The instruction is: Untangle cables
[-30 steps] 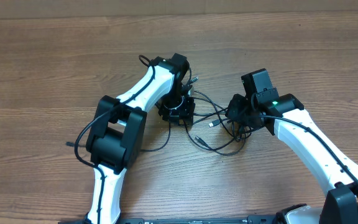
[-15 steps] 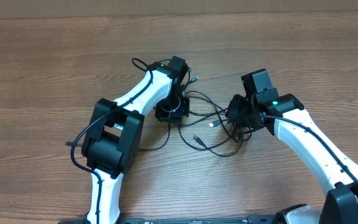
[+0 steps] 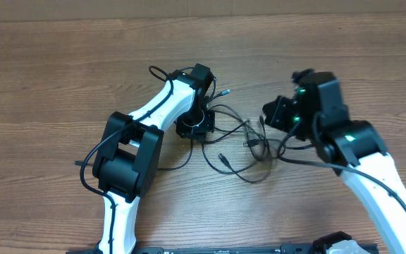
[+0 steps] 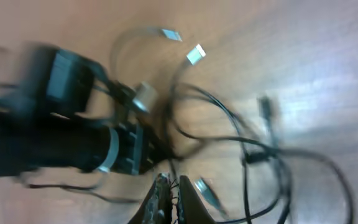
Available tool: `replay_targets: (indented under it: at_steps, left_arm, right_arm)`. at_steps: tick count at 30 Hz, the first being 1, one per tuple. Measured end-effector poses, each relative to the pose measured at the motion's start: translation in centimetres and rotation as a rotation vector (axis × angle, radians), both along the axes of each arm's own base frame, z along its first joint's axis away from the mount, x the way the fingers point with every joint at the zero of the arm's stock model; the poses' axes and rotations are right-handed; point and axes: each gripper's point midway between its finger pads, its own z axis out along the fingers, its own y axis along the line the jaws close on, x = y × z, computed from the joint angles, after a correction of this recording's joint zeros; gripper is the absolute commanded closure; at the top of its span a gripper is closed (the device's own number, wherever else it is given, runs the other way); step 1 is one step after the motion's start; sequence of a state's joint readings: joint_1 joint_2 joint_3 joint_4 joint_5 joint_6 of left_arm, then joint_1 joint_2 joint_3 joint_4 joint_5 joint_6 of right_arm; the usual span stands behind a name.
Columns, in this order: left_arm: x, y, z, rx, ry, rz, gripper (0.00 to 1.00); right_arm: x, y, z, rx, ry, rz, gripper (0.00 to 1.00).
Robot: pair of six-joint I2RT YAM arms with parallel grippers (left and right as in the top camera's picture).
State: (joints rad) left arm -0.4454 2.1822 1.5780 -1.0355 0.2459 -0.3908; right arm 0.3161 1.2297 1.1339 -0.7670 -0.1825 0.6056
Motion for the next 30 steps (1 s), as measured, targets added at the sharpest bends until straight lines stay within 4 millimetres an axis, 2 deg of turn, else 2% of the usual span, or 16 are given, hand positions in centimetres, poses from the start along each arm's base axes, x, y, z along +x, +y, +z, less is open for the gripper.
replay_targets:
  at_steps: [3, 7, 14, 17, 21, 25, 26, 29, 30]
  left_arm:
    - [0.0, 0.0, 0.0, 0.0, -0.001, 0.0, 0.94]
    - [0.0, 0.0, 0.0, 0.0, -0.002, 0.0, 0.94]
    - [0.1, 0.0, 0.0, -0.001, -0.004, 0.0, 0.94]
    - [0.1, 0.0, 0.0, 0.001, -0.005, -0.001, 0.94]
    - [0.1, 0.0, 0.0, 0.001, -0.006, -0.001, 0.94]
    - [0.2, 0.0, -0.1, 0.001, -0.009, -0.001, 0.93]
    - [0.2, 0.0, -0.1, 0.003, -0.012, -0.001, 0.94]
    - [0.2, 0.2, -0.1, 0.012, -0.011, -0.001, 0.92]
    - [0.2, 0.3, -0.2, 0.015, -0.011, -0.002, 0.91]
  right_arm:
    - [0.3, -1.1, 2.8, 0.024, -0.088, -0.032, 0.96]
    - [0.2, -2.8, 5.0, 0.04, -0.161, -0.079, 0.96]
    - [0.2, -4.9, 7.5, 0.043, -0.257, -0.127, 0.96]
    - [0.0, -5.8, 8.0, 0.019, -0.282, -0.132, 0.96]
    - [-0.1, -7.1, 7.1, -0.017, -0.25, -0.156, 0.96]
    - [0.0, -8.2, 5.3, -0.042, -0.184, -0.183, 0.96]
    - [-0.1, -8.4, 4.6, -0.047, -0.151, -0.183, 0.93]
    - [-0.4, -8.0, 2.3, -0.052, -0.055, -0.152, 0.63]
    - [-0.8, -7.6, 0.9, -0.052, 0.008, -0.119, 0.57]
